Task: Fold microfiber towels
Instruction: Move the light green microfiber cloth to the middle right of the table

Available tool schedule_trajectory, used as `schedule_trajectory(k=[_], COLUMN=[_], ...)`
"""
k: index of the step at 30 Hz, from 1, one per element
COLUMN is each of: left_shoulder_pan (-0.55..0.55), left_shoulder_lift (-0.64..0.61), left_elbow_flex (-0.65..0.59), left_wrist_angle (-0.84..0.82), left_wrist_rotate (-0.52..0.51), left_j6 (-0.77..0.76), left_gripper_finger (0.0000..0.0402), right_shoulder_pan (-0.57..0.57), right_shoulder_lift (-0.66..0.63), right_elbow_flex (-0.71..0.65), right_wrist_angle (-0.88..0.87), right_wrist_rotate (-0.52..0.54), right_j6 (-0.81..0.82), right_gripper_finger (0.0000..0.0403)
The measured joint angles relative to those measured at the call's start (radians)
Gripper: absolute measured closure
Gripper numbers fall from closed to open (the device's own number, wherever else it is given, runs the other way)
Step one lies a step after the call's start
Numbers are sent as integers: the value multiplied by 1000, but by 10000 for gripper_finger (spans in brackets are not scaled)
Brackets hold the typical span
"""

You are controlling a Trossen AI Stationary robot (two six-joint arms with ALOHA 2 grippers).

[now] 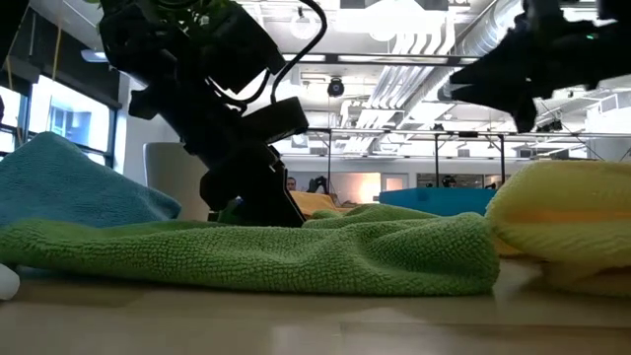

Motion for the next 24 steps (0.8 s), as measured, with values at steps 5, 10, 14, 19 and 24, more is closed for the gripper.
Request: schedule_trajectory(k=[5, 10, 14, 19, 24], left_shoulder_pan=[0, 0, 0, 0, -1], left_shoulder_lift=[0, 0, 0, -1, -1], left_elbow_flex=[0, 0, 0, 1, 1], left_wrist_angle=[0, -1, -4, -20, -23], left_wrist_rotate=[0, 3, 3, 3, 3], left_j6=[0, -2, -27, -79, -106], left_gripper_finger=[199, 199, 199, 199, 199], right_shoulder_pan=[-37, -58, -73, -90, -121], right_shoulder_lift=[191, 366, 490, 625, 730], right_elbow_flex=[117, 244, 344, 469, 556], right_wrist_angle=[-2, -63, -136, -274, -381], right_wrist_rotate=[-44, -65, -129, -176, -187], right_j6=[7, -14, -38, -66, -73], right_gripper_finger=[287, 287, 287, 287, 287])
